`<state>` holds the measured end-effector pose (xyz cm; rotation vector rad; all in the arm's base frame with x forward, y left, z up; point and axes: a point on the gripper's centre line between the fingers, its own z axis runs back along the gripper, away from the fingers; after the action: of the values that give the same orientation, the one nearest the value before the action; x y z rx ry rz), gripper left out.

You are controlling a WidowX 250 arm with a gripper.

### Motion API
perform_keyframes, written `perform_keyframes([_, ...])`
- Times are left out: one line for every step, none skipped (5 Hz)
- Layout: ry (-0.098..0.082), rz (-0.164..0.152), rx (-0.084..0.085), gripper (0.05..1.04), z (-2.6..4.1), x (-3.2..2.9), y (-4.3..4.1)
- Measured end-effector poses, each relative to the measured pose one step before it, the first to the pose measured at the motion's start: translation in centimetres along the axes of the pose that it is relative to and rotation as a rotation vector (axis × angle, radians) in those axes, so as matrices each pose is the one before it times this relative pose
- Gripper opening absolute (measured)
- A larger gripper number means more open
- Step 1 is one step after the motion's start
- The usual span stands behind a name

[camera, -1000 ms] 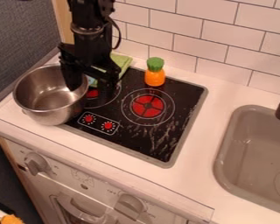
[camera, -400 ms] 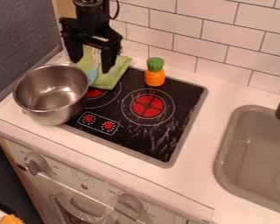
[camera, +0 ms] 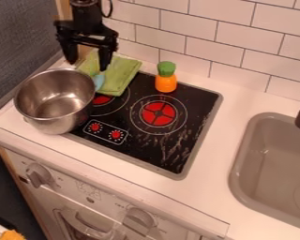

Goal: Put the blue spatula to the bottom of burner.

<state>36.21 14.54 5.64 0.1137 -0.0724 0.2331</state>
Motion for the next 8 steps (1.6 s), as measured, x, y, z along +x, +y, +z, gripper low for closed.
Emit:
perform_keyframes([0.0359,0.0304,0.0049,1.001,-1.129,-0.359,0.749])
perform_keyframes([0.0114,0.0075,-0.0028,1.001,-0.947,-0.081,0.223])
perform_keyframes([0.0318,0.0123,-0.0216,1.001,-1.344,-0.348,-0.168])
perform_keyframes([0.0228,0.0037,-0.0033,1.001,-0.557,-0.519,-0.114])
perform_keyframes([0.0072,-0.0039,-0.0007,0.953,-0.19,-0.265,-0.216])
perform_keyframes([0.0004,-0.0162,-0.003,0.68,-0.225,-0.126,-0.543])
perform_keyframes([-0.005,-0.0019,-0.0062,0.388,0.195,-0.027,-0.151])
perform_keyframes([-0.0247,0.0071,-0.0053,0.247,1.397,0.038,-0.018])
